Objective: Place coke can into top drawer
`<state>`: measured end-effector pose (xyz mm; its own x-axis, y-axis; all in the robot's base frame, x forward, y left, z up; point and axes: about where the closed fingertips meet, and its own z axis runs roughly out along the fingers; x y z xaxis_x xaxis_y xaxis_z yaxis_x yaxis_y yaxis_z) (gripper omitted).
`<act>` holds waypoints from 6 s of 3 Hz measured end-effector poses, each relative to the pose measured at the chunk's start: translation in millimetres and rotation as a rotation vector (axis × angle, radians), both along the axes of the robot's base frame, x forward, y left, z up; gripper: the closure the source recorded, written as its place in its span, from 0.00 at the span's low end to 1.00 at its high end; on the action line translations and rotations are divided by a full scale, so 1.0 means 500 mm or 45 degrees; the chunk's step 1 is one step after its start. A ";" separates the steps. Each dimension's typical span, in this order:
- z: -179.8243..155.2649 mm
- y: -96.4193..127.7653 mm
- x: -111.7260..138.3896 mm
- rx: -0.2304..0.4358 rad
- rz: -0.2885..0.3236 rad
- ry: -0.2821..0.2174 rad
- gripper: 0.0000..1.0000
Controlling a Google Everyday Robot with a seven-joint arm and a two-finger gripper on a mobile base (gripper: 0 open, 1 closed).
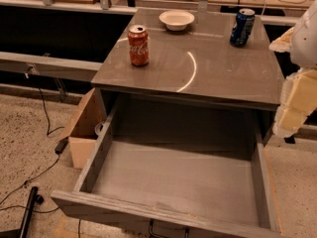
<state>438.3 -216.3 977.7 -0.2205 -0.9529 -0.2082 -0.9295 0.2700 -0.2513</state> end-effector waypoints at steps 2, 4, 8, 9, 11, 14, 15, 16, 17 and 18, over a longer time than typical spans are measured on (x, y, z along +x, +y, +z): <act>-0.001 0.014 0.019 0.123 -0.005 -0.008 0.00; 0.007 0.138 0.222 0.624 0.026 -0.183 0.00; -0.046 0.242 0.358 0.815 0.030 -0.273 0.00; -0.078 0.316 0.459 0.945 0.052 -0.296 0.00; -0.116 0.369 0.599 1.098 -0.053 -0.309 0.00; -0.129 0.492 0.699 1.246 -0.086 -0.158 0.18; -0.138 0.550 0.677 1.250 -0.011 -0.089 0.42; -0.117 0.543 0.644 1.267 0.023 -0.083 0.65; -0.052 0.471 0.552 1.294 0.099 -0.091 0.88; -0.011 0.391 0.392 1.277 0.191 -0.060 1.00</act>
Offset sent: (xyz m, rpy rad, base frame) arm 0.0315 0.0212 -0.0014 0.3231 -0.0010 -0.0116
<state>634.5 -20.8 972.3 -0.0838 -0.3512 -0.9325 -0.9661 0.2581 -0.0104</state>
